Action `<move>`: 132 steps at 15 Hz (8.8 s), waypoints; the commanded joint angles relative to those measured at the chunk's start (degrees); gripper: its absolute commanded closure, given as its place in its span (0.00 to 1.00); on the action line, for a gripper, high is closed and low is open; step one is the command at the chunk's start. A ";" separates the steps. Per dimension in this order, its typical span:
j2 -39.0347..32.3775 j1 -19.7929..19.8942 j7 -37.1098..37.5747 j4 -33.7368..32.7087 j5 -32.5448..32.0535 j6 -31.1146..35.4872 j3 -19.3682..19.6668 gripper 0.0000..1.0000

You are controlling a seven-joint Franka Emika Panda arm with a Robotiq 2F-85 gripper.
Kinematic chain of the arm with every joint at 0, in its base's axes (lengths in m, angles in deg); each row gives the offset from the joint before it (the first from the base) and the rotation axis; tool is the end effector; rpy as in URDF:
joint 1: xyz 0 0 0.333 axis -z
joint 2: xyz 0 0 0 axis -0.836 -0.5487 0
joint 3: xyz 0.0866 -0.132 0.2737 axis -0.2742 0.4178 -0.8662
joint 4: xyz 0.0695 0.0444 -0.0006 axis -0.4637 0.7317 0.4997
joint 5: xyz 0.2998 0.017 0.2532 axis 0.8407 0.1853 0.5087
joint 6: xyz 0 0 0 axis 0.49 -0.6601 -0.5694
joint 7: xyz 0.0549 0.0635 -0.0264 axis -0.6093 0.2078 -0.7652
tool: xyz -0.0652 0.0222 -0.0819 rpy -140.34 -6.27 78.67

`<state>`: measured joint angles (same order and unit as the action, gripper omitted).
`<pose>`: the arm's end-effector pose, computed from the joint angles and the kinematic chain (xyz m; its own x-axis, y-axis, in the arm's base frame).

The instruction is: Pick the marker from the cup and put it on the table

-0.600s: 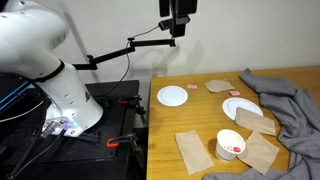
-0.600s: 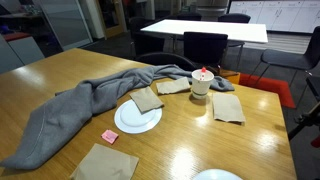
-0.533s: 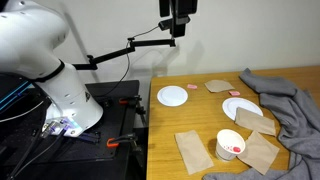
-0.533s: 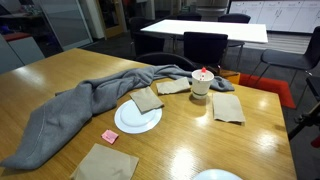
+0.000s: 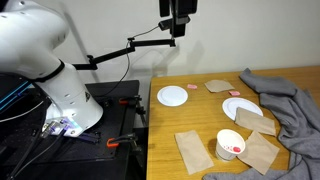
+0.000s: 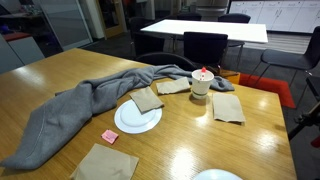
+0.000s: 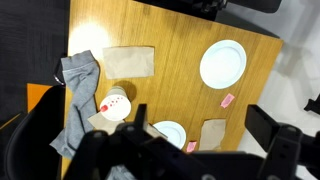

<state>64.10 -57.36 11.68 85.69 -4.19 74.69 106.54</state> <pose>0.3576 -0.1155 0.5030 0.9785 0.1963 0.0634 0.2049 -0.9608 -0.1867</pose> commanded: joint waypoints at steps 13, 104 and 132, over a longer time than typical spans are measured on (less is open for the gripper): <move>-9.54 3.04 17.09 3.98 7.62 28.52 -4.85 0.00; -69.45 -13.07 107.41 -14.27 -11.92 57.39 9.51 0.88; -44.96 -12.83 108.21 -11.03 -48.60 43.65 1.89 0.95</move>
<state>14.41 -77.17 125.94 72.29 -51.54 115.63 116.21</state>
